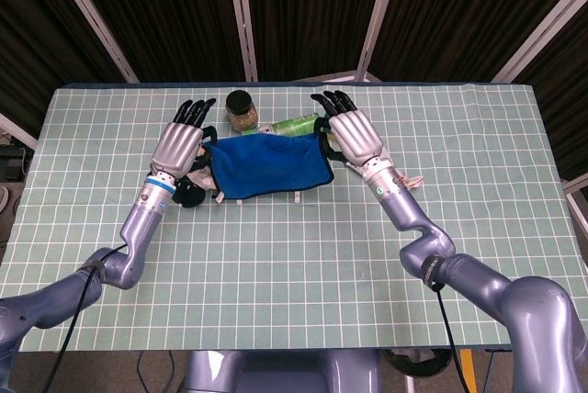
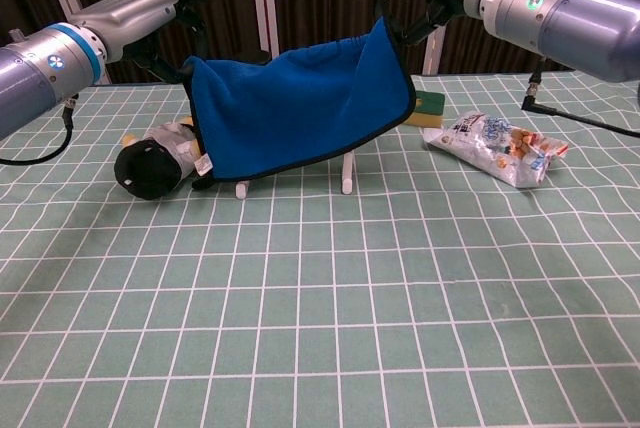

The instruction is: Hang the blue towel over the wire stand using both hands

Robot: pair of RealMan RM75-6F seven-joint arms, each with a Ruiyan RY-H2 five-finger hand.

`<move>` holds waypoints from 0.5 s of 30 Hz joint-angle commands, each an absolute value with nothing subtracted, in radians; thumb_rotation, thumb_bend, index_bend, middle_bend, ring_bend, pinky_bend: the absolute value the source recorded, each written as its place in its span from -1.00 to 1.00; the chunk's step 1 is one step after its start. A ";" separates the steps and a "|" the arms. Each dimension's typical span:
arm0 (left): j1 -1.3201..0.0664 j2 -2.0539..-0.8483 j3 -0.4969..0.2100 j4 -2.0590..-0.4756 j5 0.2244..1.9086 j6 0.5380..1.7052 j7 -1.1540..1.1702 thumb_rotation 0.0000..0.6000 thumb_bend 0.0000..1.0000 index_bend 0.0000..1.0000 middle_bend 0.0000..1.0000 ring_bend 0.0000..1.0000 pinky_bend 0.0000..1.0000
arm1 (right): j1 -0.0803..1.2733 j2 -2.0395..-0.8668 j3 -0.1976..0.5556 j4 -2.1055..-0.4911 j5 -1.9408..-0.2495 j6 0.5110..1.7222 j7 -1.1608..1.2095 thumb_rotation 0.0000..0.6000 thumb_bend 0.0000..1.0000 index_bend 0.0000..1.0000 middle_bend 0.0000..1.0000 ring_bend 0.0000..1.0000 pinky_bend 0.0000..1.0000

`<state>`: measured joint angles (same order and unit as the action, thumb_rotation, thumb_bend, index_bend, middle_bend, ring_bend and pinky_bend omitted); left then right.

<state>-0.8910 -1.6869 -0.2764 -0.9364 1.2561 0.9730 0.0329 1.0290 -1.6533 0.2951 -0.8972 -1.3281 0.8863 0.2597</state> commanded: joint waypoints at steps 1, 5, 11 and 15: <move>-0.893 -1.691 -0.272 -0.932 1.260 0.971 0.032 1.00 0.05 0.60 -1.00 -1.00 -1.00 | 1.028 -1.650 0.293 -0.903 -1.332 0.888 0.257 1.00 0.03 0.27 -0.86 -1.00 -1.00; -0.896 -1.699 -0.268 -0.924 1.257 0.962 0.041 1.00 0.04 0.60 -1.00 -1.00 -1.00 | 1.026 -1.647 0.286 -0.905 -1.330 0.878 0.246 1.00 0.03 0.27 -0.86 -1.00 -1.00; -0.898 -1.709 -0.266 -0.917 1.250 0.954 0.049 1.00 0.05 0.59 -1.00 -1.00 -1.00 | 1.027 -1.655 0.282 -0.897 -1.327 0.870 0.238 1.00 0.03 0.27 -0.86 -1.00 -1.00; -0.898 -1.710 -0.264 -0.912 1.247 0.945 0.051 1.00 0.05 0.49 -1.00 -1.00 -1.00 | 1.028 -1.651 0.276 -0.901 -1.336 0.867 0.243 1.00 -0.03 0.26 -0.86 -1.00 -1.00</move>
